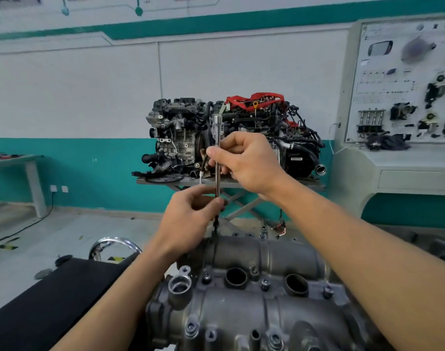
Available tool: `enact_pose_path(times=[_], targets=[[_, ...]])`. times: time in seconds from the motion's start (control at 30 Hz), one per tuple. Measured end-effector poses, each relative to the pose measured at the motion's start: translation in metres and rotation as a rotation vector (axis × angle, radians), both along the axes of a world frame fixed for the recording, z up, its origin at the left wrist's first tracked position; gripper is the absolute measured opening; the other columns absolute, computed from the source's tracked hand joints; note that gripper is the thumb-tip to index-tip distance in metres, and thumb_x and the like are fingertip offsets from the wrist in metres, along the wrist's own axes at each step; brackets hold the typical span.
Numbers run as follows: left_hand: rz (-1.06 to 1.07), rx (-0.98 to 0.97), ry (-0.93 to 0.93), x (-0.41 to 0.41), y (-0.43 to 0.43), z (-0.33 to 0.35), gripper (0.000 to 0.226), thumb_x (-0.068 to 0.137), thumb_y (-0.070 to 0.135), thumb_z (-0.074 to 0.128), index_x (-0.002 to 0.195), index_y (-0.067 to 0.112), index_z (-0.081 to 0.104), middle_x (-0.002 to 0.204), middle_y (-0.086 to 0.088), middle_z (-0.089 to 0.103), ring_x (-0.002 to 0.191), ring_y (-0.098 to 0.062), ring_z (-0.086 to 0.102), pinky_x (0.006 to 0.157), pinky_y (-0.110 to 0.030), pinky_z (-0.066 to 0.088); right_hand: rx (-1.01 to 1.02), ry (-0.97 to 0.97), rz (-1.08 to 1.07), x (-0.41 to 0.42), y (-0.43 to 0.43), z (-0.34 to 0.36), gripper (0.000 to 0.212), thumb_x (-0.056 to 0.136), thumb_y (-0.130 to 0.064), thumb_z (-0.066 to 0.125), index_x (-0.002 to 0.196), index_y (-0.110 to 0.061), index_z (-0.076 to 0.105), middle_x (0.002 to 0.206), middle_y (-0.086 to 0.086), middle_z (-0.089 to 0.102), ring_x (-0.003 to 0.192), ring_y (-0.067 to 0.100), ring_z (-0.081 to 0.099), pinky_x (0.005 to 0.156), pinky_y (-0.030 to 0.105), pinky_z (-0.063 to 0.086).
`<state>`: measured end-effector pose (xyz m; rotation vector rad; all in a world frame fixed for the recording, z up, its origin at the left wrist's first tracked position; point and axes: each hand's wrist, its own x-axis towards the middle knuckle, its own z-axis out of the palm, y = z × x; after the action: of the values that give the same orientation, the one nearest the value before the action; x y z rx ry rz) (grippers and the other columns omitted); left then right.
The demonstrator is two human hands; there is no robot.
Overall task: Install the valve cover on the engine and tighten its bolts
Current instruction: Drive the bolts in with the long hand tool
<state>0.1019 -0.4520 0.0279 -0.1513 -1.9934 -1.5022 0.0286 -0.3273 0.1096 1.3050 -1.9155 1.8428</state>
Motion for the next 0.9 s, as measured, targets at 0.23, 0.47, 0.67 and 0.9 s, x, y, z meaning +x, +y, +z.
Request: enact_pose_path(times=[0.23,0.47,0.67,0.9], targets=[[0.067,0.004,0.252,-0.015,0.005,0.018,0.009,0.078,0.032,0.080,0.082,0.026,0.074,0.075,0.000,0.078,0.070,-0.019,0.077,0.068,-0.030,0.062,-0.009,-0.056,-0.035,-0.006,0.007,-0.004,0.019,0.087,-0.018,0.075,0.085,-0.004,0.062,0.073,0.011,0.064,0.050,0.011,0.050,0.049,0.023,0.044],[-0.131,0.028,0.193,-0.015,0.005,0.012,0.028,0.098,0.033,0.050,0.088,0.035,0.075,0.084,-0.006,0.078,0.086,-0.029,0.075,0.077,-0.034,0.060,0.078,-0.016,0.115,-0.002,0.012,0.003,0.016,0.101,-0.014,0.054,0.093,-0.010,0.068,0.087,0.004,0.076,0.051,0.009,0.055,0.041,0.019,0.042],[-0.170,0.100,0.215,-0.013,0.000,0.012,0.017,0.084,0.044,0.076,0.091,0.028,0.078,0.084,-0.008,0.079,0.082,-0.023,0.077,0.077,-0.032,0.062,-0.024,-0.022,0.056,0.002,0.006,0.000,0.017,0.086,-0.019,0.076,0.085,-0.006,0.064,0.064,0.005,0.067,0.047,0.009,0.055,0.042,0.018,0.043],[-0.368,0.209,0.061,-0.018,-0.003,0.012,0.032,0.096,0.042,0.054,0.104,0.025,0.080,0.106,-0.011,0.079,0.102,-0.025,0.075,0.076,-0.024,0.056,0.128,-0.028,0.146,0.001,0.011,0.002,0.017,0.101,-0.009,0.052,0.100,-0.012,0.069,0.091,0.002,0.076,0.061,0.007,0.054,0.045,0.015,0.043]])
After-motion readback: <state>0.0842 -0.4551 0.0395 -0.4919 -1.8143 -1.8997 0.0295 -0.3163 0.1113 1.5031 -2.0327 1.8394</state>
